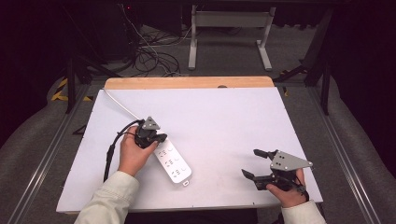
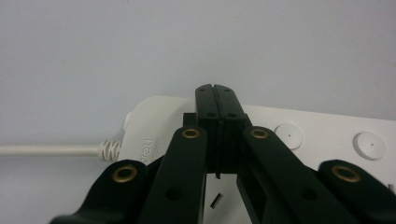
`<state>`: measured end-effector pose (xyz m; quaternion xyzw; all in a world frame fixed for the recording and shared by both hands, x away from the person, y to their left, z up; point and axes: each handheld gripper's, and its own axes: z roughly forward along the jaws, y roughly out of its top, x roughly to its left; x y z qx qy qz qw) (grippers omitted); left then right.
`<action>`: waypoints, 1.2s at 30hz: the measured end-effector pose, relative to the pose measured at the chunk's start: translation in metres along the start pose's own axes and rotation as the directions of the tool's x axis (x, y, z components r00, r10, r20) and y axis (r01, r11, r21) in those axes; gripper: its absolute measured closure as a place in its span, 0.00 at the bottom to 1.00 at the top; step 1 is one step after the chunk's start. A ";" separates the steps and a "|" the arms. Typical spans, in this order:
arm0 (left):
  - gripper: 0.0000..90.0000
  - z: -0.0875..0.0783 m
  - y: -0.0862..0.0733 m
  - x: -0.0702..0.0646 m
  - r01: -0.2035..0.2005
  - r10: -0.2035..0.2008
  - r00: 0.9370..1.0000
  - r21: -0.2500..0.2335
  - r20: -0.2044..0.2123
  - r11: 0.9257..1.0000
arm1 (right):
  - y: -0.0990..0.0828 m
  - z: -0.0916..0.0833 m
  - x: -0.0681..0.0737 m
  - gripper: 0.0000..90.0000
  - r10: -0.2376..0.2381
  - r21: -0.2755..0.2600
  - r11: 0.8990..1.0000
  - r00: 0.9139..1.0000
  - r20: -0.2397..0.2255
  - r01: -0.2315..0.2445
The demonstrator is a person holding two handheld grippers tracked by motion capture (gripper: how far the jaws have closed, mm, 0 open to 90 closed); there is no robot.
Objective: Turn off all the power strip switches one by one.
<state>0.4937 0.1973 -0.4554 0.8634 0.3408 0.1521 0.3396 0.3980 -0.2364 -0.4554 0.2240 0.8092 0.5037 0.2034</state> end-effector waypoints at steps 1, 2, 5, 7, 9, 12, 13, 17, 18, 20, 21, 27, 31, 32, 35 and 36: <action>1.00 0.000 0.000 0.000 0.000 0.000 1.000 0.002 0.000 1.000 | 0.000 0.000 0.000 0.22 -0.002 0.000 1.000 1.000 0.000 0.002; 1.00 0.001 -0.001 -0.001 0.003 -0.003 1.000 -0.002 0.000 1.000 | 0.000 0.000 0.000 0.22 -0.002 0.000 1.000 1.000 -0.001 0.002; 1.00 0.002 -0.001 0.000 0.002 -0.002 1.000 0.002 0.001 1.000 | 0.000 0.000 0.000 0.22 -0.004 0.000 1.000 1.000 0.000 0.004; 1.00 0.002 -0.002 0.000 0.004 -0.004 1.000 -0.002 0.001 1.000 | 0.000 0.000 0.000 0.22 -0.004 0.000 1.000 1.000 -0.001 0.004; 1.00 0.002 -0.002 -0.001 -0.003 0.003 1.000 -0.008 -0.007 1.000 | 0.000 0.000 0.000 0.22 -0.005 0.000 1.000 1.000 0.000 0.005; 1.00 0.002 -0.003 -0.002 -0.002 0.001 1.000 -0.010 -0.012 1.000 | 0.000 0.000 0.001 0.22 -0.006 0.001 1.000 1.000 0.000 0.006; 1.00 0.002 -0.003 -0.002 0.002 -0.002 1.000 -0.010 -0.006 1.000 | 0.000 0.000 0.001 0.22 -0.007 0.001 1.000 1.000 -0.001 0.007; 1.00 0.002 -0.004 -0.002 0.007 -0.007 1.000 -0.015 -0.011 1.000 | 0.000 0.000 0.001 0.22 -0.007 0.003 1.000 1.000 -0.001 0.007; 1.00 0.002 -0.004 -0.002 0.006 -0.006 1.000 -0.017 -0.012 1.000 | 0.000 0.000 0.001 0.22 -0.007 0.003 1.000 1.000 -0.001 0.007; 1.00 0.002 -0.004 -0.002 0.003 -0.003 1.000 -0.016 -0.011 1.000 | 0.000 0.000 0.001 0.22 -0.006 0.001 1.000 1.000 -0.002 0.006; 1.00 0.002 -0.004 -0.002 0.001 -0.001 1.000 -0.015 -0.013 1.000 | 0.000 0.000 0.001 0.22 -0.006 0.001 1.000 1.000 -0.002 0.006; 1.00 0.003 -0.004 -0.003 0.012 -0.012 1.000 -0.010 -0.010 1.000 | 0.000 0.000 0.001 0.22 -0.007 0.000 1.000 1.000 -0.002 0.007; 1.00 0.004 -0.004 -0.002 0.014 -0.014 1.000 -0.012 -0.007 1.000 | 0.000 0.000 0.001 0.22 -0.007 0.000 1.000 1.000 -0.003 0.007; 1.00 0.004 -0.004 -0.001 0.016 -0.016 1.000 -0.015 -0.001 1.000 | 0.000 0.000 0.001 0.22 -0.007 0.000 1.000 1.000 -0.003 0.007; 1.00 0.000 -0.006 -0.001 0.017 -0.018 1.000 -0.051 -0.009 0.999 | 0.000 -0.001 0.001 0.22 -0.005 -0.002 1.000 1.000 -0.004 0.005; 1.00 -0.003 -0.005 -0.004 0.017 -0.018 0.999 -0.024 -0.033 1.000 | 0.000 -0.002 0.001 0.22 -0.003 -0.004 1.000 1.000 -0.005 0.003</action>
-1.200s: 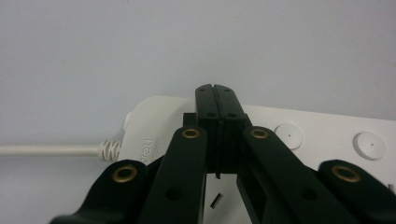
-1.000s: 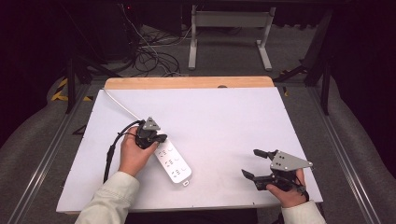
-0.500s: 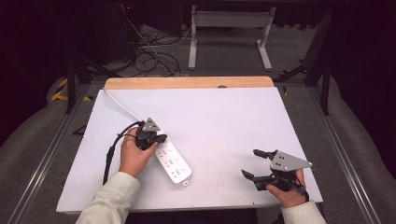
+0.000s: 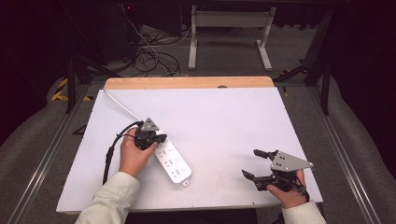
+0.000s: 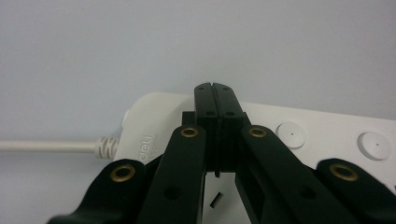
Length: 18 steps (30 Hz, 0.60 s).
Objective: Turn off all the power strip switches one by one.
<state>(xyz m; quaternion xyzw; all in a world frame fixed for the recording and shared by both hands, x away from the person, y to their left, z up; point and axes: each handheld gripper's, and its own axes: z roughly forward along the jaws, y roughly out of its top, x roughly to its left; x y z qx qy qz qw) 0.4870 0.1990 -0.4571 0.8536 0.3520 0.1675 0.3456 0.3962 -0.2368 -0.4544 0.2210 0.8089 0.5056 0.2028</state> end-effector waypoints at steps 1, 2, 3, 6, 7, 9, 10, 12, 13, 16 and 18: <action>1.00 -0.004 0.001 -0.002 -0.001 0.001 1.000 -0.018 0.006 1.000 | 0.000 0.000 0.000 0.22 -0.002 -0.002 1.000 1.000 0.002 0.002; 1.00 -0.008 0.002 -0.004 0.003 -0.003 1.000 -0.042 0.019 0.999 | 0.000 0.000 -0.001 0.22 -0.001 -0.002 1.000 1.000 0.003 0.001; 1.00 -0.013 0.004 -0.006 -0.008 0.009 1.000 -0.052 0.017 0.999 | -0.001 0.000 -0.001 0.22 0.002 -0.001 1.000 1.000 0.001 -0.002; 1.00 -0.023 0.007 -0.008 -0.005 0.007 1.000 -0.087 0.029 0.996 | -0.001 0.000 -0.002 0.22 0.003 0.001 1.000 1.000 0.003 -0.003; 1.00 -0.025 0.007 -0.009 -0.015 0.017 1.000 -0.085 0.026 0.996 | -0.001 0.000 -0.002 0.22 0.003 -0.001 1.000 1.000 0.003 -0.003; 1.00 -0.027 0.007 -0.010 -0.021 0.023 0.999 -0.091 0.023 0.996 | -0.001 0.000 -0.001 0.22 -0.002 -0.003 1.000 1.000 0.003 0.002; 1.00 -0.029 0.007 -0.010 -0.020 0.023 0.999 -0.099 0.030 0.995 | 0.000 0.000 -0.001 0.22 -0.001 -0.004 1.000 1.000 0.004 0.001; 0.99 -0.035 0.008 -0.011 -0.016 0.022 0.999 -0.130 0.043 0.991 | 0.000 -0.001 -0.001 0.22 0.004 -0.003 1.000 1.000 0.007 -0.004; 0.86 -0.038 0.008 -0.011 -0.007 0.012 0.999 -0.152 0.036 0.988 | 0.000 -0.001 -0.001 0.22 0.005 -0.003 1.000 1.000 0.008 -0.005; 0.76 -0.054 0.008 -0.012 0.000 0.008 0.999 -0.195 0.042 0.981 | 0.000 0.000 -0.002 0.22 0.002 -0.005 1.000 1.000 0.005 -0.002; 0.67 -0.064 0.007 -0.013 0.002 0.007 0.999 -0.234 0.040 0.972 | -0.001 0.000 -0.002 0.22 0.002 -0.006 1.000 1.000 0.006 -0.002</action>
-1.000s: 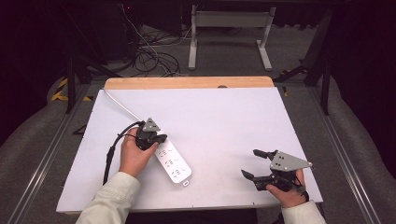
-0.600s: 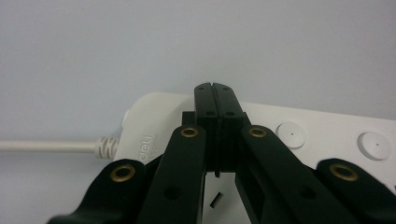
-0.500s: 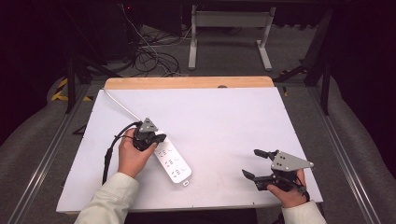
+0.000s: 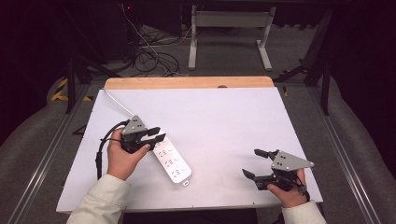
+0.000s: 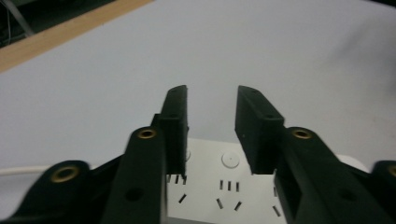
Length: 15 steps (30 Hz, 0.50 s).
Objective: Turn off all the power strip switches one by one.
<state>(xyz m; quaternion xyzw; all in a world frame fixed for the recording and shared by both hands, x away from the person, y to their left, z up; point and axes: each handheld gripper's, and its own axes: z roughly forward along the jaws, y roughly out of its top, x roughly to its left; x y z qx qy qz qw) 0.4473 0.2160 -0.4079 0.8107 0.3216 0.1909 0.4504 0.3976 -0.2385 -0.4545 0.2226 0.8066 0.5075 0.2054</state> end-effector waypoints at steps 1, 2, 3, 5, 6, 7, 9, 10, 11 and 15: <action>0.63 -0.005 0.001 -0.001 -0.009 0.009 1.000 -0.012 -0.011 1.000 | 0.000 0.000 0.000 0.22 0.000 0.000 1.000 1.000 0.000 0.000; 0.59 -0.009 0.001 -0.003 -0.016 0.016 1.000 -0.022 -0.016 1.000 | 0.000 -0.001 0.000 0.22 0.003 0.000 1.000 1.000 0.001 -0.003; 0.54 -0.012 0.000 -0.004 -0.025 0.024 0.999 -0.036 -0.023 0.999 | 0.000 -0.001 0.000 0.22 0.000 -0.002 1.000 1.000 0.001 0.000; 0.44 -0.020 -0.001 -0.006 -0.027 0.026 0.999 -0.067 -0.020 0.997 | 0.000 -0.001 0.000 0.22 0.006 -0.003 1.000 1.000 0.002 -0.006; 0.41 -0.023 -0.002 -0.006 -0.022 0.021 1.000 -0.083 -0.012 0.996 | 0.000 -0.002 0.000 0.22 0.006 -0.004 1.000 1.000 0.002 -0.006; 0.37 -0.027 -0.003 -0.006 -0.015 0.015 1.000 -0.102 -0.005 0.995 | 0.000 -0.002 0.000 0.22 0.009 -0.005 1.000 1.000 0.003 -0.009; 0.29 -0.034 -0.007 -0.006 -0.005 0.003 1.000 -0.127 -0.013 0.992 | 0.000 -0.001 0.000 0.22 0.005 -0.004 1.000 1.000 0.002 -0.005; 0.26 -0.038 -0.009 -0.006 -0.008 0.005 1.000 -0.135 -0.023 0.991 | 0.000 -0.001 0.000 0.22 0.004 -0.002 1.000 1.000 0.002 -0.004; 0.25 -0.041 -0.012 -0.006 -0.007 0.004 1.000 -0.143 -0.024 0.990 | 0.000 -0.001 0.000 0.22 0.005 -0.003 1.000 1.000 0.003 -0.005; 0.22 -0.053 -0.024 -0.005 0.012 -0.014 1.000 -0.168 -0.006 0.986 | 0.000 -0.001 0.000 0.22 0.004 -0.003 1.000 1.000 0.003 -0.004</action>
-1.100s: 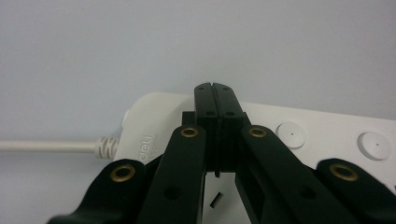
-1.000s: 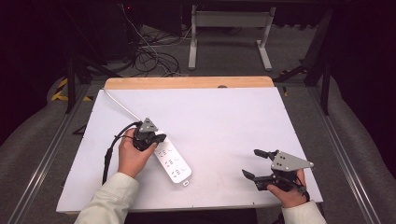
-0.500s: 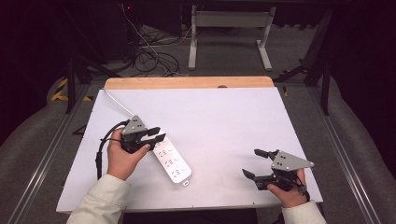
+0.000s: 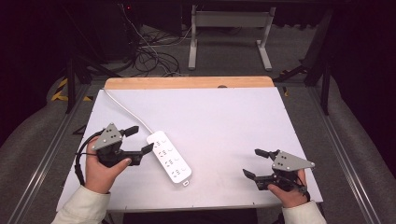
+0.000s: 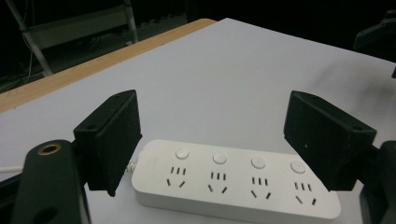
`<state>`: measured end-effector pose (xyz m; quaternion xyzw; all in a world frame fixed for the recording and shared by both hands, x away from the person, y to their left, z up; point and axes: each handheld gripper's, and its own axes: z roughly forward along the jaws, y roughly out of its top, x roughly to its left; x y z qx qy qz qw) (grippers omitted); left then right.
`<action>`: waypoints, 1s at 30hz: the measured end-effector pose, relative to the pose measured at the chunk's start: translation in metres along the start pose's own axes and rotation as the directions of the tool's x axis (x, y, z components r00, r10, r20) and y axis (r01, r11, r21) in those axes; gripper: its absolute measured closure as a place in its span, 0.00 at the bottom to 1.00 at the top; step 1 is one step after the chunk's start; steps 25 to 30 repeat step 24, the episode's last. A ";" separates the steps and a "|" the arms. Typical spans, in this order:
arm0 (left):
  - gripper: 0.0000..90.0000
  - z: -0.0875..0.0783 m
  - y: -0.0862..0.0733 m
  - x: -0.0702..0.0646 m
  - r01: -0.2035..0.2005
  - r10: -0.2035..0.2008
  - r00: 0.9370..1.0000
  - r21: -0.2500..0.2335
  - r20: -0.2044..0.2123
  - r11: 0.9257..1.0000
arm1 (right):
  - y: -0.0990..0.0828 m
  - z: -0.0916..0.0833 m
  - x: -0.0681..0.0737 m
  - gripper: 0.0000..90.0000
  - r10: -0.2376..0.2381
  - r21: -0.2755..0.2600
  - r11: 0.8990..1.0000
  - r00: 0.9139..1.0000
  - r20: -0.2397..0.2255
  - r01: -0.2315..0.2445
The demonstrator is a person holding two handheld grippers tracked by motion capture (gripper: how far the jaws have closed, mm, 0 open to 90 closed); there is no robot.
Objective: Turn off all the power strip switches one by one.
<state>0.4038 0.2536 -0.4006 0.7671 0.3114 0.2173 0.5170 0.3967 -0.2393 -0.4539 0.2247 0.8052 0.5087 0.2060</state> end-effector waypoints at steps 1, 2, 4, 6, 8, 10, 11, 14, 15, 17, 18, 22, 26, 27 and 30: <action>0.21 -0.003 -0.003 0.000 -0.007 0.007 1.000 0.000 -0.002 1.000 | 0.000 0.000 0.000 0.22 0.000 0.000 1.000 1.000 0.000 0.000; 0.22 -0.005 -0.006 0.001 -0.024 0.024 1.000 -0.010 -0.012 1.000 | 0.000 0.000 0.000 0.22 0.000 0.001 1.000 1.000 0.000 0.000; 0.22 -0.010 -0.013 0.002 -0.041 0.040 0.999 -0.014 -0.022 0.999 | 0.000 -0.001 0.000 0.22 0.000 -0.003 1.000 1.000 0.002 0.000; 0.22 -0.014 -0.019 0.002 -0.032 0.032 0.999 -0.015 -0.015 0.999 | 0.000 -0.001 0.000 0.22 -0.001 -0.003 1.000 1.000 0.003 0.001; 0.21 -0.019 -0.027 0.003 -0.029 0.029 1.000 -0.016 -0.008 0.999 | 0.000 -0.001 0.000 0.22 0.000 -0.003 1.000 1.000 0.004 0.000; 0.21 -0.024 -0.036 0.004 -0.028 0.028 1.000 -0.023 -0.002 0.999 | 0.000 -0.001 -0.001 0.22 0.004 -0.004 1.000 1.000 0.005 -0.004; 0.20 -0.026 -0.041 0.005 -0.024 0.024 1.000 -0.027 -0.004 0.999 | 0.000 -0.001 -0.001 0.22 0.004 -0.004 1.000 1.000 0.005 -0.004; 0.17 -0.033 -0.057 0.010 -0.035 0.034 0.999 -0.034 -0.022 0.999 | -0.001 -0.001 0.000 0.22 0.001 -0.002 1.000 1.000 0.005 -0.001; 0.17 -0.034 -0.063 0.011 -0.040 0.039 0.999 -0.034 -0.022 0.999 | -0.001 -0.001 0.000 0.22 0.001 -0.001 1.000 1.000 0.005 -0.001; 0.17 -0.037 -0.074 0.012 -0.049 0.048 0.999 -0.024 -0.026 0.999 | -0.001 -0.001 -0.001 0.22 0.000 -0.001 1.000 1.000 0.009 0.000; 0.16 -0.038 -0.078 0.013 -0.056 0.055 0.998 -0.011 -0.038 0.998 | -0.001 -0.001 -0.001 0.22 -0.002 -0.003 1.000 1.000 0.011 0.002; 0.15 -0.038 -0.090 0.014 0.031 -0.028 0.997 0.036 -0.068 0.999 | -0.002 -0.001 -0.003 0.22 0.007 0.000 1.000 1.000 0.011 -0.007; 0.15 -0.036 -0.090 0.015 0.062 -0.060 0.997 0.028 -0.056 0.998 | -0.002 -0.001 -0.004 0.22 0.018 -0.004 1.000 1.000 0.006 -0.018; 0.15 -0.036 -0.090 0.015 0.062 -0.060 0.997 0.028 -0.056 0.998 | -0.002 -0.001 -0.004 0.22 0.018 -0.004 1.000 1.000 0.006 -0.018; 0.15 -0.036 -0.090 0.015 0.062 -0.060 0.997 0.028 -0.056 0.998 | -0.002 -0.001 -0.004 0.22 0.018 -0.004 1.000 1.000 0.006 -0.018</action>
